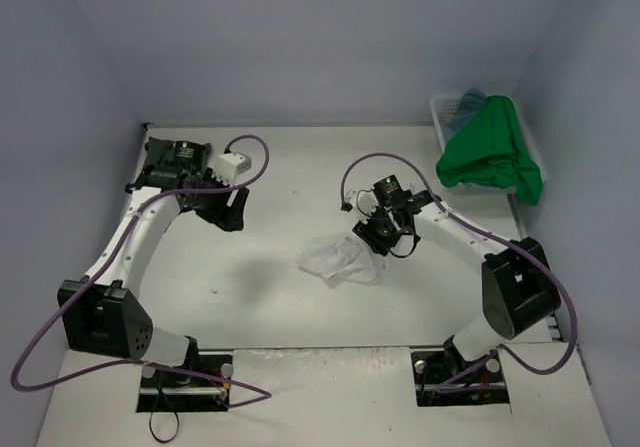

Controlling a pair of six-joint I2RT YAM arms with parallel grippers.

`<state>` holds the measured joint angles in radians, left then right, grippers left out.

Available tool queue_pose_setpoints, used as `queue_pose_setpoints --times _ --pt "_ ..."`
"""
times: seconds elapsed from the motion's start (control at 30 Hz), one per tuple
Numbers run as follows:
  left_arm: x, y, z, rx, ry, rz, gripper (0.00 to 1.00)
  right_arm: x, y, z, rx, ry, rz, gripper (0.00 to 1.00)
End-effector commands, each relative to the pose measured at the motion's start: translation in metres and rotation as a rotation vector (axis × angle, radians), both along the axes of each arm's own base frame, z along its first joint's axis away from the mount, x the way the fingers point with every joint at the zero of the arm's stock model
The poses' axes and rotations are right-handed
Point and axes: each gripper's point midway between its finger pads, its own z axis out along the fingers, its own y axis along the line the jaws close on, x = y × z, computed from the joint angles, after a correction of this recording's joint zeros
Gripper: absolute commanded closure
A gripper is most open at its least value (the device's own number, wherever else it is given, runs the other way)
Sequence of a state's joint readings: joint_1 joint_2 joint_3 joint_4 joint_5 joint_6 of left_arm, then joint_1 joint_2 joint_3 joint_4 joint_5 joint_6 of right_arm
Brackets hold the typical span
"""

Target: Fold and stack the t-shirts

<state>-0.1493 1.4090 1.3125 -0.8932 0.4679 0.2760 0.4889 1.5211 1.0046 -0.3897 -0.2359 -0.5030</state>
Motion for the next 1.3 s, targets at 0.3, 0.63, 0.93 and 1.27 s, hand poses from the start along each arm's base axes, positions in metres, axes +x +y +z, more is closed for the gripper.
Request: queue_pose_setpoints --times 0.3,0.63,0.93,1.27 --pt "0.005 0.004 0.015 0.010 -0.068 0.003 0.38 0.035 0.003 0.005 -0.020 -0.086 -0.080 0.62" --pt "0.005 0.003 0.013 0.010 -0.060 0.002 0.38 0.035 0.002 -0.016 -0.040 -0.063 -0.077 0.66" --pt "0.007 0.003 0.013 0.008 -0.054 0.004 0.38 0.054 0.001 -0.001 -0.058 -0.135 -0.104 1.00" --pt "0.009 -0.011 0.012 -0.037 -0.031 -0.033 0.38 0.054 0.056 0.179 0.261 -0.383 0.077 1.00"
